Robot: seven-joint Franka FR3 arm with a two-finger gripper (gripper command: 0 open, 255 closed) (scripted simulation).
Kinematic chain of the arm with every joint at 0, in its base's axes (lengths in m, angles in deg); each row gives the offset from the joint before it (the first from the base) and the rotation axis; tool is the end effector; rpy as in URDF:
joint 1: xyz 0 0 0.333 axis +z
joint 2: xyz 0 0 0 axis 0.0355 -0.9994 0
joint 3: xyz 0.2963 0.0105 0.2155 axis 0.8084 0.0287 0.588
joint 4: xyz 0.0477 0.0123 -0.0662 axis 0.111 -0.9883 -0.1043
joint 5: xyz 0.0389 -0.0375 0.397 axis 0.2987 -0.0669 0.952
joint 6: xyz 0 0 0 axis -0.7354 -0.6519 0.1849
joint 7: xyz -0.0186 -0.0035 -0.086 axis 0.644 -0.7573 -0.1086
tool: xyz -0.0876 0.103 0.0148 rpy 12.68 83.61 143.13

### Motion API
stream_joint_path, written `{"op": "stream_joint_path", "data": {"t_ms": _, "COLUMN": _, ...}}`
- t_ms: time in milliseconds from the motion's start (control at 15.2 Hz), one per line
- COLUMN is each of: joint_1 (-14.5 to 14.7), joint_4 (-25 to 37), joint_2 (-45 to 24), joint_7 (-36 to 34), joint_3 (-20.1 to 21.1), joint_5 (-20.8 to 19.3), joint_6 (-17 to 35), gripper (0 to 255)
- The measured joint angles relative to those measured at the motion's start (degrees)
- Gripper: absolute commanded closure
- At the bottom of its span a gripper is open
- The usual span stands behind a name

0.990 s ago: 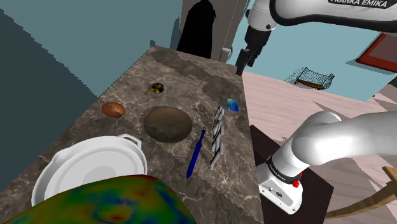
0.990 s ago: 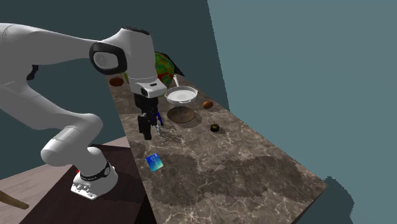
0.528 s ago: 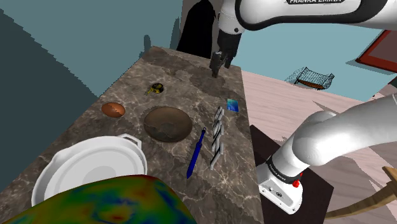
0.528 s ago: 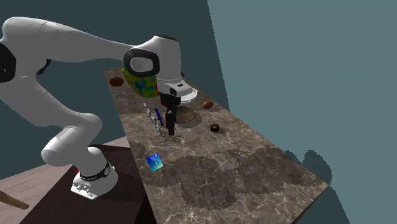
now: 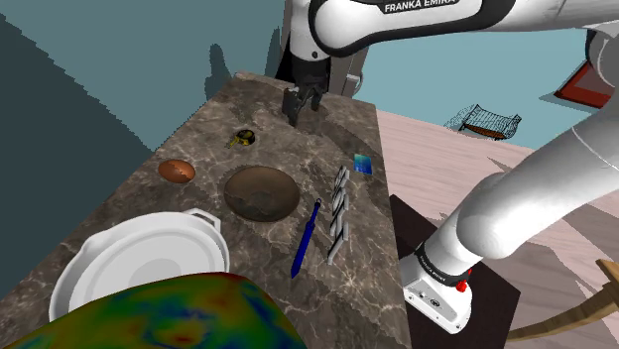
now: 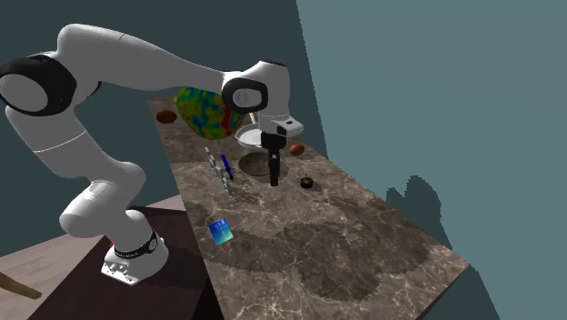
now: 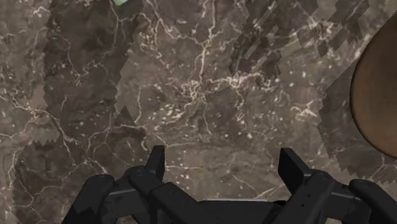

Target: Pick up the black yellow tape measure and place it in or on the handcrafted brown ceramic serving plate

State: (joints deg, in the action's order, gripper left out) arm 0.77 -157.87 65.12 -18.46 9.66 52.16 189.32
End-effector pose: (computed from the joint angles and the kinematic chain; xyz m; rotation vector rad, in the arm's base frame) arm 0.4621 0.1654 0.5102 2.9787 0.3113 -0.0241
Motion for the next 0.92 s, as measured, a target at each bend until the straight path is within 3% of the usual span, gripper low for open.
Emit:
{"op": "stream_joint_path", "data": {"t_ms": 726, "joint_1": 4.79, "joint_4": 22.69, "joint_2": -25.37, "joint_7": -9.09, "joint_3": 4.36, "joint_5": -8.29, "joint_6": -1.04, "gripper": 0}}
{"op": "stream_joint_path", "data": {"t_ms": 924, "joint_1": 5.38, "joint_4": 23.56, "joint_2": -27.76, "joint_7": -9.91, "joint_3": 4.32, "joint_5": -9.23, "joint_6": 0.12, "gripper": 0}}
